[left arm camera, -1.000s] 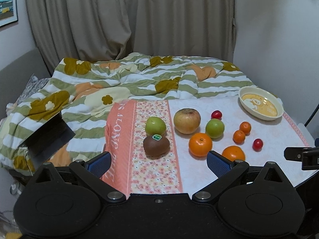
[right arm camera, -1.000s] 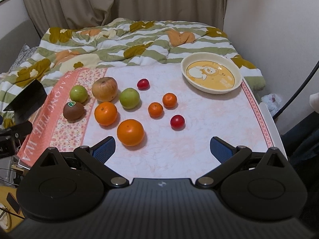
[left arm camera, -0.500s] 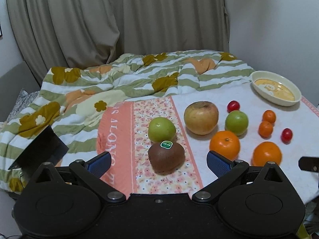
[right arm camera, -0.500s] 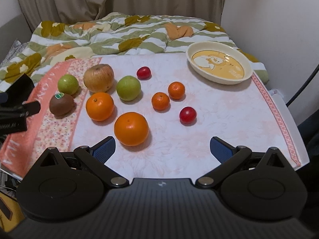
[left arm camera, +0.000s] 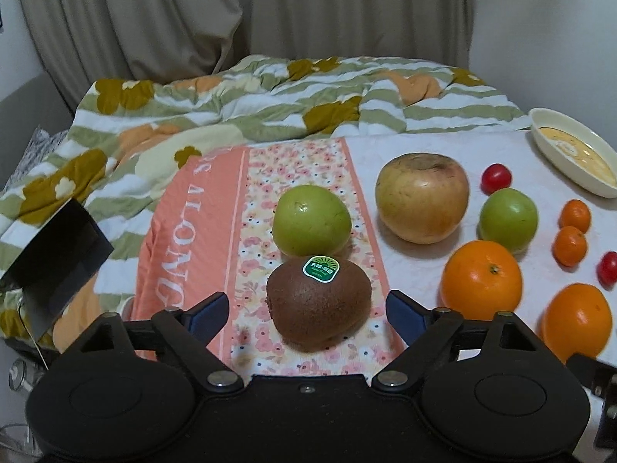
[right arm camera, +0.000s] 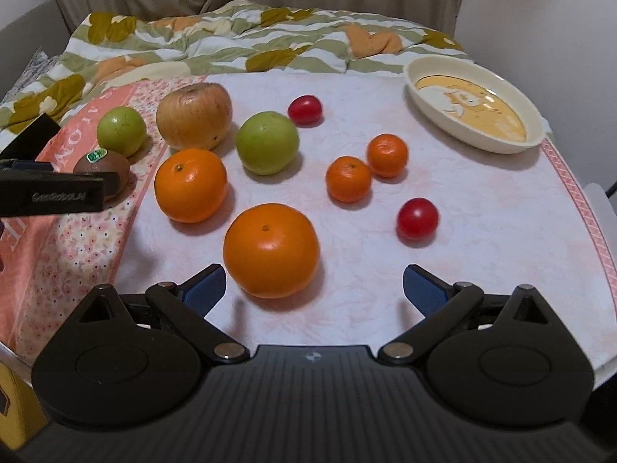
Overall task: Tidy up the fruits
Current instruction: 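Grasp the brown kiwi with the left tool while the right tool grasps the large orange, then lift the kiwi with the left tool while the right tool carries the orange toward the bowl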
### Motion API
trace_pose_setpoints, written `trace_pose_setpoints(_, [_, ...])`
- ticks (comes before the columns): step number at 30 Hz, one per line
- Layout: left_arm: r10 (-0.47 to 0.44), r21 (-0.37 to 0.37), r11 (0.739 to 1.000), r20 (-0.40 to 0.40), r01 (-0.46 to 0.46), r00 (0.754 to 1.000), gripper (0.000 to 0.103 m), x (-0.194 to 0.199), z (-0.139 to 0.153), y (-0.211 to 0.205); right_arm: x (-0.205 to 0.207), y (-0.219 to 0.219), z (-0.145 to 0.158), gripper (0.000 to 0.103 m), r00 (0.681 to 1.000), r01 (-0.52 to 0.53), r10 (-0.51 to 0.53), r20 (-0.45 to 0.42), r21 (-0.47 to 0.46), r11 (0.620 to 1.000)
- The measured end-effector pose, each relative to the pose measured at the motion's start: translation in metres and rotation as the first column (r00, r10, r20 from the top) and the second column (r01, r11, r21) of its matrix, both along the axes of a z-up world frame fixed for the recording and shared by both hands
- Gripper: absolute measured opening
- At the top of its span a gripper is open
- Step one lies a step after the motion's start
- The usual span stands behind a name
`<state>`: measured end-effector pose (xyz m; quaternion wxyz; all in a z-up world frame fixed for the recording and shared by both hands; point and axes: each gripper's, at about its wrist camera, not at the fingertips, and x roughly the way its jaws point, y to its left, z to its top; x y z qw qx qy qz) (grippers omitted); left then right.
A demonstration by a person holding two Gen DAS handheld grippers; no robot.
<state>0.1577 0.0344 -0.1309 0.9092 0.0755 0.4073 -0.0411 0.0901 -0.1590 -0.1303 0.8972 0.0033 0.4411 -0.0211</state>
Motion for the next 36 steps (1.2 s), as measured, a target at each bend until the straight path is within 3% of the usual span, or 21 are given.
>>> trace_pose_setpoints(5, [0.020, -0.004, 1.000, -0.019, -0.020, 1.000, 0.081, 0.011, -0.007, -0.006, 0.006, 0.004, -0.005, 0.103, 1.000, -0.027, 0.027, 0.003, 0.009, 1.000])
trace_pose_setpoints(8, [0.036, -0.003, 0.999, -0.023, -0.036, 0.999, 0.070, 0.015, -0.010, -0.010, 0.010, 0.006, -0.007, 0.103, 0.999, -0.043, 0.043, -0.001, 0.011, 0.999])
trace_pose_setpoints(16, [0.034, -0.010, 0.999, -0.022, -0.034, 0.999, 0.069, 0.015, -0.009, -0.009, 0.015, 0.009, -0.011, 0.103, 0.996, -0.085, 0.085, -0.015, 0.008, 0.996])
trace_pose_setpoints(28, [0.045, -0.030, 0.999, -0.024, -0.045, 0.999, 0.069, -0.004, -0.006, 0.000, 0.021, 0.011, -0.016, 0.084, 0.993, -0.116, 0.116, -0.013, 0.014, 0.993])
trace_pose_setpoints(30, [0.044, -0.036, 0.998, -0.022, -0.045, 0.999, 0.068, -0.009, -0.005, 0.001, 0.022, 0.013, -0.016, 0.075, 0.991, -0.132, 0.133, -0.014, 0.022, 0.991])
trace_pose_setpoints(36, [0.033, -0.059, 0.998, -0.003, -0.033, 0.999, 0.068, -0.025, 0.007, 0.001, 0.020, 0.014, -0.013, 0.075, 0.991, -0.131, 0.132, -0.019, 0.021, 0.991])
